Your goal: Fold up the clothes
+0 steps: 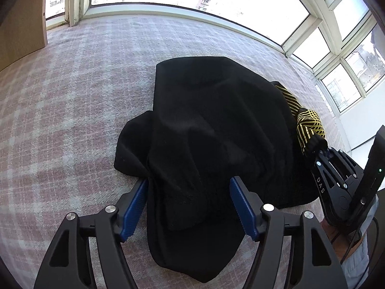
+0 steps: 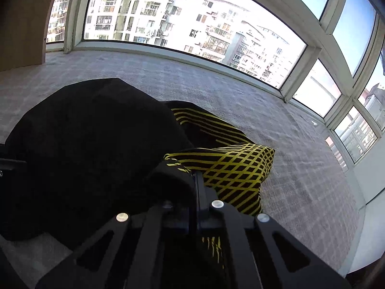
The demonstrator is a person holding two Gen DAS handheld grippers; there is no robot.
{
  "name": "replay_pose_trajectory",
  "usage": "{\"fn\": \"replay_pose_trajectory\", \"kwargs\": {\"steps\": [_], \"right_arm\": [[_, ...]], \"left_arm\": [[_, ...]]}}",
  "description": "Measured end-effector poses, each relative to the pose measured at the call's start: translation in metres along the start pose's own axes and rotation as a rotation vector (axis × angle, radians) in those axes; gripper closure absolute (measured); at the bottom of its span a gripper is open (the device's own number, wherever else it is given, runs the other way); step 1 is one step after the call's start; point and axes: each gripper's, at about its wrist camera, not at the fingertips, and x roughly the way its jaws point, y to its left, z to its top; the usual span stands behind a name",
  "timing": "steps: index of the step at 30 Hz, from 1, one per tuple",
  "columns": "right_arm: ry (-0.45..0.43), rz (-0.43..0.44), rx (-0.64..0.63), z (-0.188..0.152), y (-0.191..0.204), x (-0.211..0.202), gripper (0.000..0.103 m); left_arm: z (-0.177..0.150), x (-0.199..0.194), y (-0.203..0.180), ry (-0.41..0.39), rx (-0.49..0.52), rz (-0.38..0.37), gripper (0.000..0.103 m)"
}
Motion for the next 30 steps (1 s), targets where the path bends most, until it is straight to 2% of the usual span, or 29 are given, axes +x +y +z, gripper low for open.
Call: {"fn": "replay_pose_trajectory", "kwargs": {"steps": [5, 8, 13, 16, 19, 22, 27, 30], "right_arm": [[-0.028, -0.012, 0.210, -0.006, -0.053, -0.030, 0.100], [0.013, -0.008, 0.357, -0.024, -0.090, -0.034, 0.100], [0.085, -0.015, 0.526, -0.060, -0.131, -0.031, 0.100], [0.079, -0.013, 0.570, -0.065, -0.141, -0.035, 0.100], [0.048, -0.003, 0.578, -0.058, -0.143, -0.043, 0.100], [0.028, 0.013, 0.580, -0.050, -0.144, -0.044, 0.100], [0.035, 0.034, 0.582, -0.047, -0.143, -0.039, 0.100], [0.043, 0.038, 0.584, -0.049, -0.143, -0.036, 0.100]], "left_arm": [[-0.001, -0.012, 0.003, -0.005, 0.001, 0.012, 0.038], [-0.006, -0.014, 0.002, 0.010, 0.017, 0.020, 0.036], [-0.022, -0.015, -0.010, 0.037, 0.069, 0.031, 0.036], [-0.030, -0.024, -0.013, 0.026, 0.104, 0.036, 0.036], [-0.039, -0.030, -0.001, 0.034, 0.080, 0.064, 0.034], [-0.038, -0.035, 0.014, 0.040, 0.042, 0.061, 0.035], [-0.026, -0.025, -0.005, 0.047, 0.018, -0.053, 0.033], [-0.024, -0.015, -0.010, 0.063, 0.025, -0.037, 0.028]]}}
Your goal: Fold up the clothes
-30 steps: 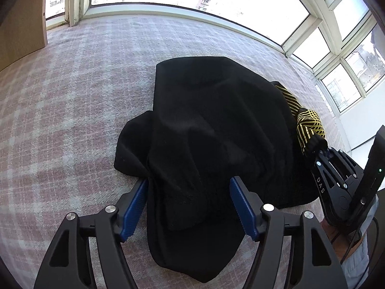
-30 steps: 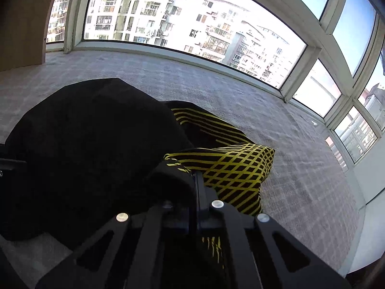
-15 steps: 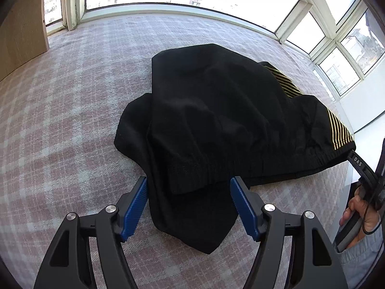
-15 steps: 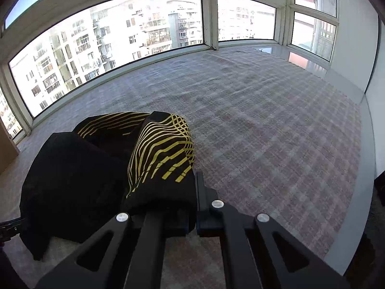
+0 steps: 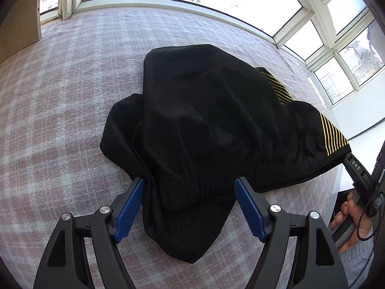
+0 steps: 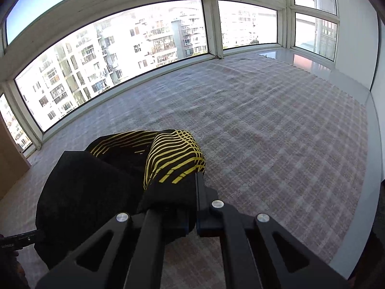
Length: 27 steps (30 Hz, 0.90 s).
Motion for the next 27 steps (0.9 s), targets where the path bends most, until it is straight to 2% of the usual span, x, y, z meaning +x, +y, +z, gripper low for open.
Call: {"fn": "replay_pose_trajectory", "kwargs": {"steps": [4, 6, 9, 10, 12, 14, 18, 21, 27], "right_arm": [[0.016, 0.002, 0.006, -0.005, -0.003, 0.004, 0.100], [0.023, 0.001, 0.010, -0.008, -0.005, 0.005, 0.100], [0.027, -0.001, 0.021, -0.010, -0.008, 0.006, 0.100], [0.029, -0.001, 0.022, -0.011, -0.008, 0.007, 0.100], [0.032, 0.002, 0.021, -0.011, -0.009, 0.007, 0.100], [0.027, 0.000, 0.016, -0.011, -0.008, 0.007, 0.100], [0.027, -0.004, 0.014, -0.012, -0.007, 0.010, 0.100], [0.029, 0.005, 0.019, -0.013, -0.005, 0.012, 0.100], [0.018, 0.006, 0.007, -0.012, -0.002, 0.007, 0.100]], "left_arm": [[0.008, 0.005, 0.001, 0.000, -0.031, -0.010, 0.031], [0.016, 0.000, -0.008, -0.034, -0.007, -0.012, 0.035], [0.026, -0.006, -0.014, -0.065, 0.024, -0.004, 0.034], [0.029, -0.007, -0.014, -0.063, 0.024, -0.005, 0.033], [0.026, -0.003, -0.008, -0.008, -0.020, -0.015, 0.033], [0.013, -0.006, -0.003, 0.038, -0.055, -0.037, 0.033], [-0.007, -0.008, -0.008, 0.072, -0.043, -0.050, 0.032], [-0.008, 0.000, -0.005, 0.071, -0.013, -0.020, 0.032], [0.006, -0.007, 0.004, 0.041, -0.039, -0.075, 0.032]]}}
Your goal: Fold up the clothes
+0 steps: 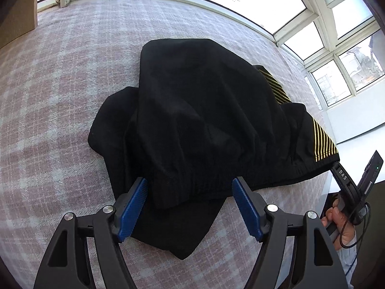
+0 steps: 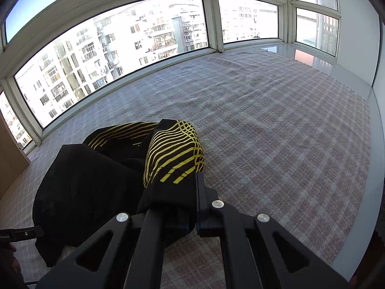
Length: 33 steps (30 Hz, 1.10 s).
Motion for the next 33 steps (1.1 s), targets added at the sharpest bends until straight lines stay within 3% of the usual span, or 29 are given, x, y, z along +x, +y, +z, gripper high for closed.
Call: {"fn": "replay_pose_trajectory", "kwargs": {"steps": [8, 10, 15, 19, 22, 24, 25, 26, 27, 29, 30, 33], "right_arm": [[0.019, 0.012, 0.017, -0.006, -0.002, 0.006, 0.100], [0.019, 0.009, 0.022, -0.006, -0.004, 0.008, 0.100], [0.024, 0.004, 0.028, -0.006, -0.007, 0.011, 0.100], [0.023, 0.005, 0.030, -0.005, -0.008, 0.012, 0.100], [0.020, 0.010, 0.029, -0.004, -0.006, 0.012, 0.100], [0.020, 0.013, 0.029, -0.004, -0.005, 0.012, 0.100], [0.021, 0.014, 0.028, -0.004, -0.005, 0.012, 0.100], [0.022, 0.015, 0.028, -0.004, -0.005, 0.013, 0.100], [0.021, 0.011, 0.028, -0.005, -0.004, 0.013, 0.100], [0.022, 0.009, 0.029, -0.005, -0.005, 0.013, 0.100], [0.023, 0.010, 0.030, -0.005, -0.006, 0.013, 0.100], [0.021, 0.006, 0.030, -0.005, -0.007, 0.013, 0.100]], "left_arm": [[0.012, 0.016, -0.007, -0.019, 0.023, -0.001, 0.036], [0.013, 0.019, -0.005, -0.022, 0.007, -0.008, 0.041], [0.017, 0.022, 0.002, -0.042, 0.008, -0.019, 0.076], [0.024, 0.027, 0.000, -0.012, 0.032, -0.018, 0.078], [0.027, 0.030, -0.005, 0.015, 0.024, -0.019, 0.069], [0.025, 0.032, -0.011, 0.016, 0.035, -0.054, 0.043], [0.023, 0.033, -0.015, 0.015, 0.051, -0.068, 0.036], [0.020, 0.035, -0.023, 0.015, 0.103, -0.042, 0.023], [0.016, 0.036, -0.032, 0.016, 0.155, -0.013, 0.023], [0.008, 0.042, -0.050, 0.024, 0.268, 0.121, 0.023], [0.006, 0.042, -0.054, 0.027, 0.280, 0.168, 0.023], [0.007, 0.036, -0.048, 0.023, 0.209, 0.199, 0.023]]}}
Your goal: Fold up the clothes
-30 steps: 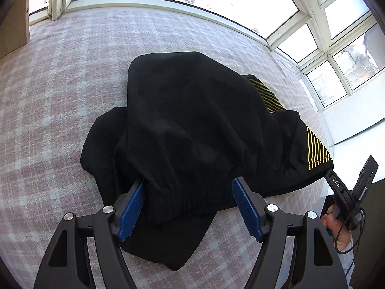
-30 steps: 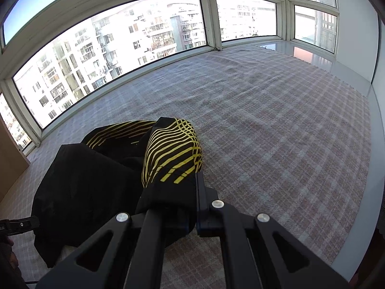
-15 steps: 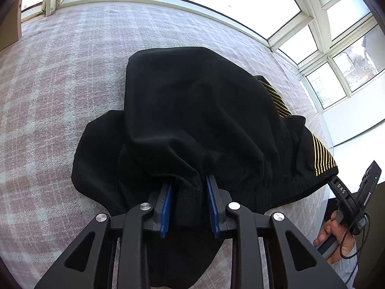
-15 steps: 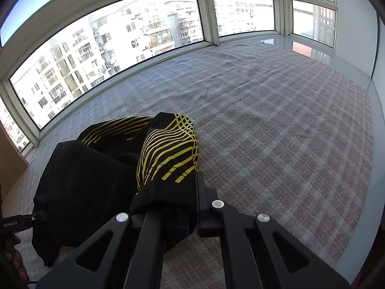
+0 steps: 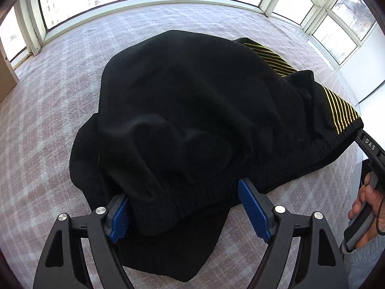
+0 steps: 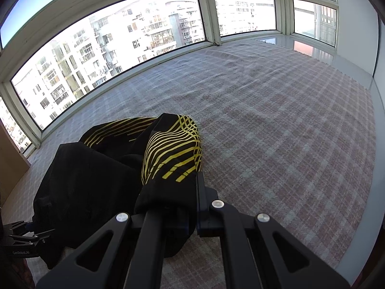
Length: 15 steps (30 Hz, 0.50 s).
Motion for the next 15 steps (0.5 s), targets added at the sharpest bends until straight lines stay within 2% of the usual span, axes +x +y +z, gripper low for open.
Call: {"fn": "replay_pose_trajectory", "kwargs": {"steps": [2, 10, 11, 12, 13, 15], "right_arm": [[0.002, 0.000, 0.002, 0.000, -0.001, 0.001, 0.100], [0.008, 0.007, -0.012, 0.002, 0.003, 0.004, 0.100], [0.006, 0.006, -0.014, 0.003, 0.003, 0.004, 0.100], [0.003, 0.005, -0.016, 0.003, 0.002, 0.004, 0.100], [0.002, 0.003, -0.015, 0.004, 0.002, 0.004, 0.100], [0.003, 0.000, -0.012, 0.004, 0.000, 0.006, 0.100]], "left_arm": [[0.000, -0.001, 0.007, -0.001, -0.045, 0.044, 0.023], [0.011, -0.001, 0.010, 0.010, -0.120, 0.126, 0.022], [0.013, -0.003, 0.013, 0.013, -0.134, 0.135, 0.025], [0.015, -0.004, 0.015, 0.014, -0.140, 0.133, 0.038], [0.017, -0.004, 0.016, 0.020, -0.142, 0.129, 0.045], [0.020, -0.002, 0.017, 0.038, -0.140, 0.101, 0.067]]}}
